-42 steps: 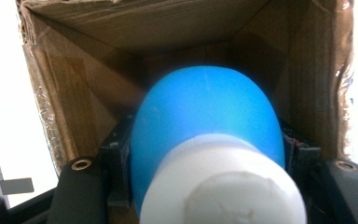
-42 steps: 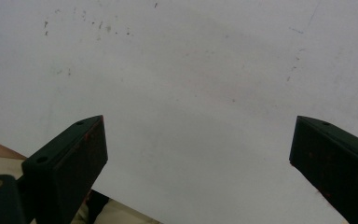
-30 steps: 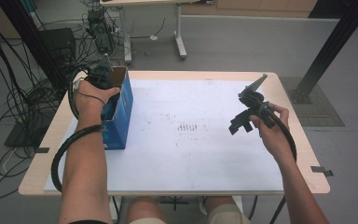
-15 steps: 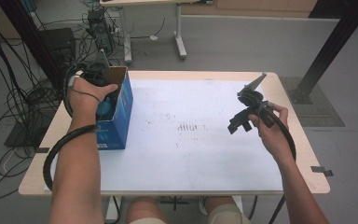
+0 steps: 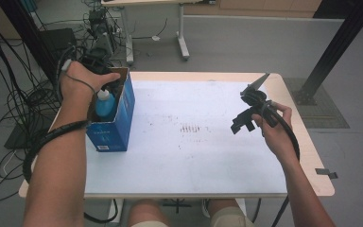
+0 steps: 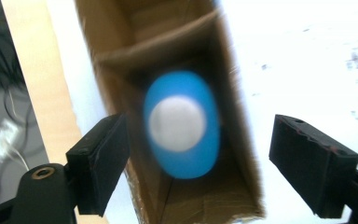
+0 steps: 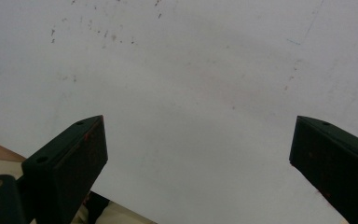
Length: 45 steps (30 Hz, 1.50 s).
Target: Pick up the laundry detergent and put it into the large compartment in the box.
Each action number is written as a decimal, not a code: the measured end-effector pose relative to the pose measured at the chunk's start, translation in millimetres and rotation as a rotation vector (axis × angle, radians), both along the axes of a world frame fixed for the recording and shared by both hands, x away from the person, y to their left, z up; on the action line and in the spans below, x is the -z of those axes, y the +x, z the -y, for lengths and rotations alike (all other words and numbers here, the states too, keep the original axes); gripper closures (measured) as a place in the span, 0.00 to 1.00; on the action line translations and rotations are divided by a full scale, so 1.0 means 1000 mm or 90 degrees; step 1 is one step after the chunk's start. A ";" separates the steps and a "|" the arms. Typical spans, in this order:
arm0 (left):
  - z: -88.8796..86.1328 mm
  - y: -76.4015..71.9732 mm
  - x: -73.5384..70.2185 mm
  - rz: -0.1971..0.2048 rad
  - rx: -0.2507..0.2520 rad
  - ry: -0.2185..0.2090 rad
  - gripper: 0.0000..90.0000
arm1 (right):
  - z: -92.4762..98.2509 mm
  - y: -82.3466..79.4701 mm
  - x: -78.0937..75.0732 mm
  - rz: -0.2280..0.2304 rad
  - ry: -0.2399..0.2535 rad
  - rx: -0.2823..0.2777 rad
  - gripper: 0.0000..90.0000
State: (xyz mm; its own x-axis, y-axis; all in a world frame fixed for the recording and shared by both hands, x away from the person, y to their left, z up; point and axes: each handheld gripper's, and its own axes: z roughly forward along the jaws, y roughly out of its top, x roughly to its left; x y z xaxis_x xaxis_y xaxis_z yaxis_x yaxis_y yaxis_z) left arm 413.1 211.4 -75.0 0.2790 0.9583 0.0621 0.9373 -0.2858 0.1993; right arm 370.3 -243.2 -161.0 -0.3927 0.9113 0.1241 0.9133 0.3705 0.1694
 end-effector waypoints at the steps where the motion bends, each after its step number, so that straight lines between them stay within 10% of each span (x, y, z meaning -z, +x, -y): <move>1: 0.006 -0.001 -0.005 0.011 0.022 0.004 0.21 | 0.001 0.000 0.000 0.001 0.001 0.002 0.05; 12: 0.067 0.005 -0.028 0.042 0.234 0.028 0.19 | -0.002 0.006 -0.002 0.002 -0.004 0.002 0.05; 26: 0.125 0.007 -0.024 0.061 0.411 0.069 0.16 | 0.005 0.009 0.000 -0.002 -0.005 0.015 0.05; 45: 0.143 0.008 -0.021 0.067 0.471 0.041 0.15 | 0.007 0.012 0.005 -0.009 0.001 0.014 0.05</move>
State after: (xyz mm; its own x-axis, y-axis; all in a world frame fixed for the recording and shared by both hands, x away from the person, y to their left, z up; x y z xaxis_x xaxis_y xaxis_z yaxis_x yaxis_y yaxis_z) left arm 420.9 68.3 -54.4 0.8384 0.5167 0.1735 0.4730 -0.8479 0.2394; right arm 382.2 -250.1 -165.6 -0.3705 0.9196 0.1303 0.9236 0.3499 0.1569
